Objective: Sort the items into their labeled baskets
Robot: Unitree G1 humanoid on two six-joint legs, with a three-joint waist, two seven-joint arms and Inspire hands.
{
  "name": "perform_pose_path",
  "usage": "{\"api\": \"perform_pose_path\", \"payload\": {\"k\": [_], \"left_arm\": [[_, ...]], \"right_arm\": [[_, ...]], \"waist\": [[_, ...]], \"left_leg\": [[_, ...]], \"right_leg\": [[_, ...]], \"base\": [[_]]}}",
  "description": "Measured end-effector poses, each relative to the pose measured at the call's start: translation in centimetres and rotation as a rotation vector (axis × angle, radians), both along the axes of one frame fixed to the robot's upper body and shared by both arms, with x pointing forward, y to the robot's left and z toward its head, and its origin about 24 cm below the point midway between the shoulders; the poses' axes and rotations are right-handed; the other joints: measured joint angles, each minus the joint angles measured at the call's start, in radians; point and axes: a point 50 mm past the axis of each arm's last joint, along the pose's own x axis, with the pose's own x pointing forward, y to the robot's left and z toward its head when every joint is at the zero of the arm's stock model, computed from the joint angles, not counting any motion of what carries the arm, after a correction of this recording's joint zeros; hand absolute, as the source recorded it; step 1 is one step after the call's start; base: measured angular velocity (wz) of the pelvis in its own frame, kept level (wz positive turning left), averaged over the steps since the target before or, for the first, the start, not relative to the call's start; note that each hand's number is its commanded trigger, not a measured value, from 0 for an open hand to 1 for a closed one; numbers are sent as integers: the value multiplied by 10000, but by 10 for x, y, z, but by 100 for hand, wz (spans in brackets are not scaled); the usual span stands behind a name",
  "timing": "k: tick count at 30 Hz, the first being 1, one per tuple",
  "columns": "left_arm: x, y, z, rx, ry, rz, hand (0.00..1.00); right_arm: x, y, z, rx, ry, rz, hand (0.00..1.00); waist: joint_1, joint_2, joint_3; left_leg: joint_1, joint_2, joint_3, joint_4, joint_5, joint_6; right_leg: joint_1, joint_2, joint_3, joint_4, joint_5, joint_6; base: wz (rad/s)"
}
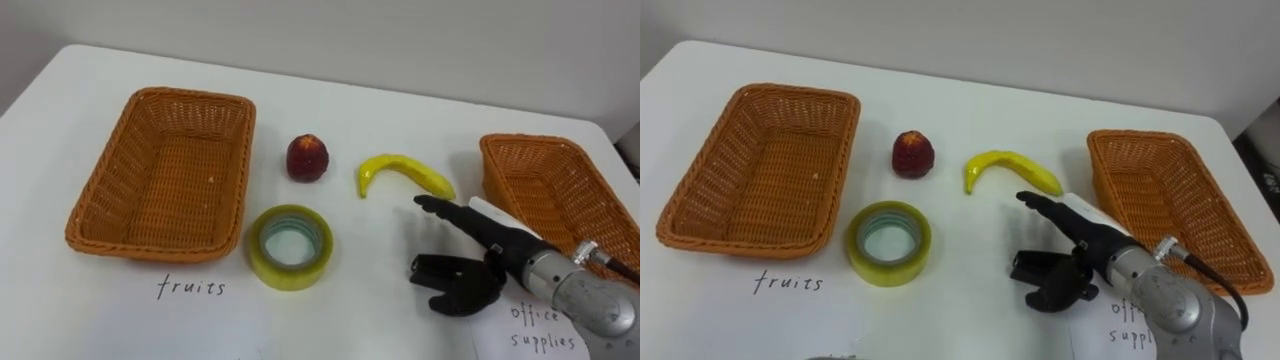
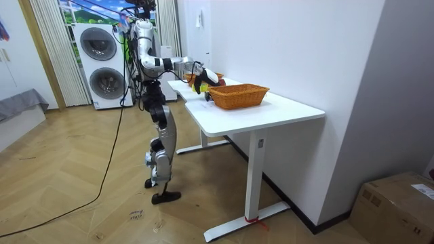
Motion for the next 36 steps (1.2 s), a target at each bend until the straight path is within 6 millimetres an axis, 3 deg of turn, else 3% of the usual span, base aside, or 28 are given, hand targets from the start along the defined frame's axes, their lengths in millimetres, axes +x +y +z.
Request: {"api": "perform_pose_path", "payload": {"k": [16, 26, 36], "left_arm": [[1, 0, 0, -23, -8, -11, 0], [6, 1, 2, 12, -111, -18, 0], [-2, 4, 1, 46, 53, 344, 0]], "right_arm": [[-2, -2, -6, 48, 559, 2, 0], [-2, -5, -8, -437, 759, -128, 0], [-3, -8, -8, -1175, 1077, -67, 0]], "waist": [[-1, -61, -76], [6, -52, -71], [-1, -66, -57]], "left_leg": [[10, 4, 9, 47, 5, 2], [13, 3, 12, 65, 5, 2], [65, 1, 19, 38, 5, 2]], "right_leg": [[14, 3, 16, 5, 52, -7], [18, 3, 6, 13, 59, -9], [67, 3, -4, 7, 59, -9]], "base": [[0], [0], [0]]}}
